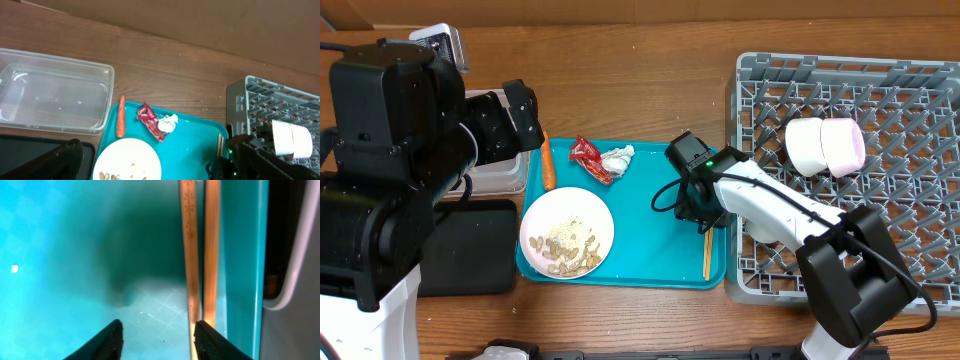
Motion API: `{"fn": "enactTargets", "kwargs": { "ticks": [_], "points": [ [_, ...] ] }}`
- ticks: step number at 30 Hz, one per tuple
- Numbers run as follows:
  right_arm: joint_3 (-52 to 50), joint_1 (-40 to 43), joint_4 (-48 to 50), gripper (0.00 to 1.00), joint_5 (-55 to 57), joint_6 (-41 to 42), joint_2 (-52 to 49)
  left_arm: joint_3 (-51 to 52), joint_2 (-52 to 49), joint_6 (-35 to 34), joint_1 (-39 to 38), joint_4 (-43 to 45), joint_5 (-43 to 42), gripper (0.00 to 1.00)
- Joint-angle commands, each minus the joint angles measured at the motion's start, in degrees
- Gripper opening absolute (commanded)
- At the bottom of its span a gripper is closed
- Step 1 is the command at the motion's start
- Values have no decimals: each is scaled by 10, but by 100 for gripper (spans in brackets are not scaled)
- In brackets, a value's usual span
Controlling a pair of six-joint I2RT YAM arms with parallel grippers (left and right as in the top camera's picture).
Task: Sort waste into correct bins and load items into the dishwasher
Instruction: 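Reach the right gripper to the chopsticks and pinch one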
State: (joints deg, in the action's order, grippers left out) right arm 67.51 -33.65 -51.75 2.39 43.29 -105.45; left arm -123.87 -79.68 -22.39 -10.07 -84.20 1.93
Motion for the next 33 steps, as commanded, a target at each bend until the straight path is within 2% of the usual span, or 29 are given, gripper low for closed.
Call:
{"fn": "enactTargets", "kwargs": {
  "ticks": [1, 21, 26, 33],
  "points": [
    [10, -4, 2, 51, 21, -4, 17, -3, -2, -8, 3, 2, 0, 100],
    [-4, 10, 26, 52, 16, -10, -11, -3, -2, -8, 3, 2, 0, 100],
    [-4, 10, 28, 58, 2, -20, -11, -3, -2, -8, 3, 2, 0, 100],
    [-4, 13, 24, 57, -6, -32, -19, -3, -2, -8, 3, 2, 0, 100]
  ]
}}
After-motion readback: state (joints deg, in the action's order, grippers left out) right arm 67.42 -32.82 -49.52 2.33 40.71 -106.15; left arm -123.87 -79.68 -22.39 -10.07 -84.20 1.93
